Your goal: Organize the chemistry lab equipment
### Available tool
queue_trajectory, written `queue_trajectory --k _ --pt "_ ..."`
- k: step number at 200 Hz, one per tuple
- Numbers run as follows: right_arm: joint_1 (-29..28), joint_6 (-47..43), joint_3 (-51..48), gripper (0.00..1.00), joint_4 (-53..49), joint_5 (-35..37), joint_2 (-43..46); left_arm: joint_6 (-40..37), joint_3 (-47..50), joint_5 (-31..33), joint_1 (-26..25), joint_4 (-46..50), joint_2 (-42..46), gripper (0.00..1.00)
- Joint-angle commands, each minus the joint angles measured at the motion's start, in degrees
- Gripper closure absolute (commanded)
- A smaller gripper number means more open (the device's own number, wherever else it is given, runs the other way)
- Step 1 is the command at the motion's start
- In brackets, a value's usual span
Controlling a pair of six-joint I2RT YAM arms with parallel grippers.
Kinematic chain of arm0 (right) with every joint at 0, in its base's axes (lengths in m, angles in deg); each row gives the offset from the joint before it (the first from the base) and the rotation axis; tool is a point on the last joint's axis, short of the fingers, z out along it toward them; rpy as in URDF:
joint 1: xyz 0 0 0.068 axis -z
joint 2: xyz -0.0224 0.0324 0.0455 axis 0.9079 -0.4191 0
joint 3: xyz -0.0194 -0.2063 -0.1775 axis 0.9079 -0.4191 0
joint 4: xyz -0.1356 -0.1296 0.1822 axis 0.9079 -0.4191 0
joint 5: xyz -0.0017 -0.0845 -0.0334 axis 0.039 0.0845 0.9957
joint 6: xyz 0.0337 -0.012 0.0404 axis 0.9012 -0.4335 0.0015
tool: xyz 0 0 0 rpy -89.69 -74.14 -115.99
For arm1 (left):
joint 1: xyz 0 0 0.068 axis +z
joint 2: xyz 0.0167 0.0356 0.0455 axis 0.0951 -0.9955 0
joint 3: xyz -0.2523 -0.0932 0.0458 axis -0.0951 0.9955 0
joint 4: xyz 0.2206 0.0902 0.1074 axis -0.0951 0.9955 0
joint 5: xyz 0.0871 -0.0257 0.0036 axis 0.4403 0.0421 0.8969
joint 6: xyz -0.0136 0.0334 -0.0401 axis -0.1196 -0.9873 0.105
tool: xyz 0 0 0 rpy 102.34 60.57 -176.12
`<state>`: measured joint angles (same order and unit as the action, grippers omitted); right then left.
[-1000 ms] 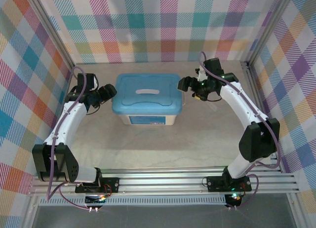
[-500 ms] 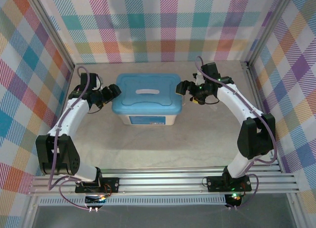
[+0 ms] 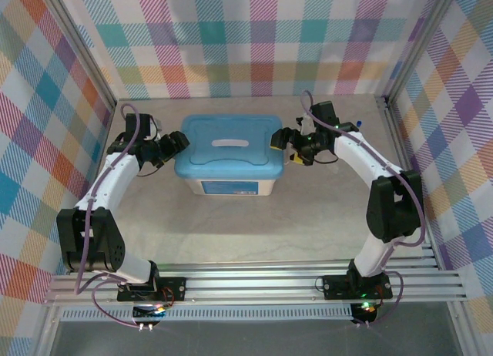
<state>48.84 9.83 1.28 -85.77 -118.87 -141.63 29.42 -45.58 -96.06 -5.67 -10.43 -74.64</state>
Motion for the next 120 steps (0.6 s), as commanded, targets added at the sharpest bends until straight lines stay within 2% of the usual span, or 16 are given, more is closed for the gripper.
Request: queue_trajectory --k 1,24,59,95,120 --pt "0.39 1.02 -0.47 0.06 2.55 -3.03 -0.11 0.11 -0.36 -1.39 0.56 0.08 -0.91 0.29" --pt "0.39 1.39 -0.6 0.16 3.5 -4.05 0.32 0.13 -0.15 -1.16 0.55 -0.17 -0.13 0.37" --pt "0.43 2.0 -0.11 0.33 4.16 -5.62 0.42 -0.12 0.16 -0.6 0.38 -0.25 1.01 0.39" --pt "0.14 1.6 0.54 0.45 3.23 -4.86 1.6 -0.79 0.47 0.56 -0.36 -0.16 2.55 0.43" --pt "-0.42 0.46 1.46 0.46 1.44 -2.71 2.42 -1.93 0.0 2.12 -1.49 0.06 3.83 0.44"
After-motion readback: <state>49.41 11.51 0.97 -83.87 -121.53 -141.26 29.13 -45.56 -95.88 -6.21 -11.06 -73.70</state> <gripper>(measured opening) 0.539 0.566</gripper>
